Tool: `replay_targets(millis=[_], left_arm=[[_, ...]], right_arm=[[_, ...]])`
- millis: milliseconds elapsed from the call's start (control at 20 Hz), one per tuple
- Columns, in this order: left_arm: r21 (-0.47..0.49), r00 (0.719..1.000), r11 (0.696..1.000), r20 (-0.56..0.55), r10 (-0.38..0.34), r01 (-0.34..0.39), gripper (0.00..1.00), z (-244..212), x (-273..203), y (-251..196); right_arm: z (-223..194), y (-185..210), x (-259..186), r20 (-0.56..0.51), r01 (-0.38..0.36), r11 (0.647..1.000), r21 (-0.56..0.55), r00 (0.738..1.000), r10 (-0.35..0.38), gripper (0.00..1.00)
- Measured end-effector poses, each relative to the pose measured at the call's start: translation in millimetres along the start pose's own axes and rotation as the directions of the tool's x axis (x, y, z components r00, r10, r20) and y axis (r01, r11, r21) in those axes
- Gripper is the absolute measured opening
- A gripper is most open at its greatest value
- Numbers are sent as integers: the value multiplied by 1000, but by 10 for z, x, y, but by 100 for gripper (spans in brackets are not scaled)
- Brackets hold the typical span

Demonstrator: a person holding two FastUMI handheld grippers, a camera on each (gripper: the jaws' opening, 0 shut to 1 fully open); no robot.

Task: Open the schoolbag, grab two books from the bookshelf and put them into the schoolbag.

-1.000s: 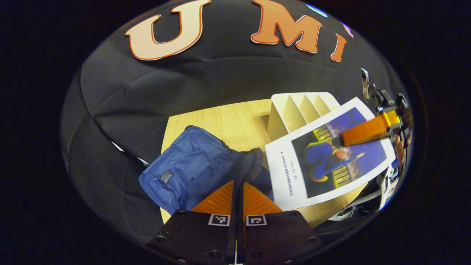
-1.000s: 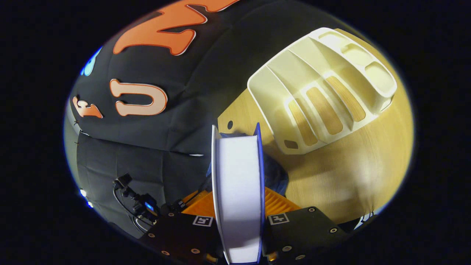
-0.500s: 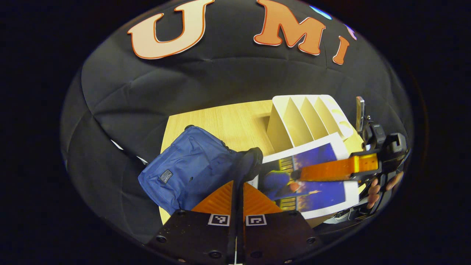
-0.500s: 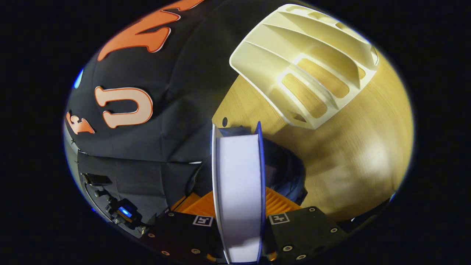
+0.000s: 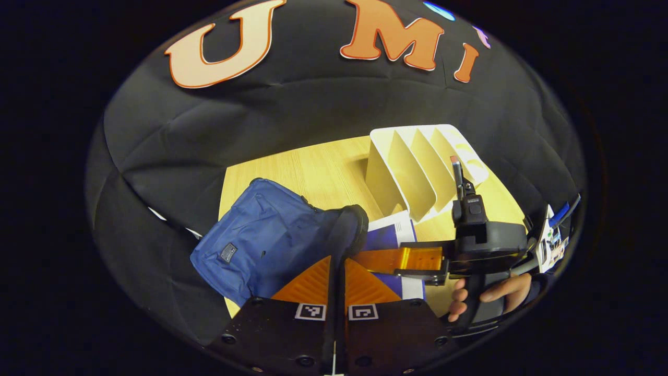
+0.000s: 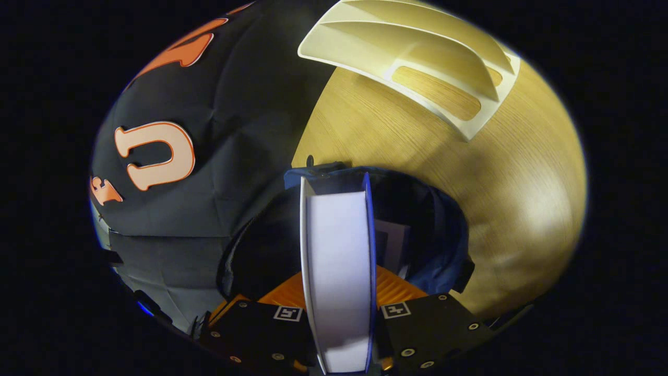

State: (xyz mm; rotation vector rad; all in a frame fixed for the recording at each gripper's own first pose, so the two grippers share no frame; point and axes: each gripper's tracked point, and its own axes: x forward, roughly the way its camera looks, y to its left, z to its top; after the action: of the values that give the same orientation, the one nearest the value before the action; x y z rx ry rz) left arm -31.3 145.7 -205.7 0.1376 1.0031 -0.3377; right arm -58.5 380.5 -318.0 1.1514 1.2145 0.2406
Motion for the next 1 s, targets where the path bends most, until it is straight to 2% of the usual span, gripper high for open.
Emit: replay_targets(millis=[250,450,600,650,700,750,1000], left_arm=[[75,1000,997,-2,-24,24,2,-41,-37,-74],[84,999,996,-11,-42,42,1,-79,-58,-98],[94,999,995,-12,-41,42,2,-76,-105,-80],[102,999,994,-9,-37,37,1,-73,-123,-64],[107,999,994,-12,-33,34,2,-72,-135,-67],[118,999,993,-12,-30,31,1,-70,-145,-58],[155,999,987,-21,-27,30,1,-83,-150,-120]], right_arm=[[-1,51,226,36,-48,999,10,998,47,40],[-75,5,422,68,-59,998,13,996,58,40],[-156,27,536,54,-72,997,31,996,70,41],[-162,29,555,57,-74,997,33,996,73,31],[-163,41,591,53,-78,996,35,996,76,52],[-167,57,624,51,-82,996,42,996,79,42],[-182,92,788,51,-104,993,54,994,101,42]])
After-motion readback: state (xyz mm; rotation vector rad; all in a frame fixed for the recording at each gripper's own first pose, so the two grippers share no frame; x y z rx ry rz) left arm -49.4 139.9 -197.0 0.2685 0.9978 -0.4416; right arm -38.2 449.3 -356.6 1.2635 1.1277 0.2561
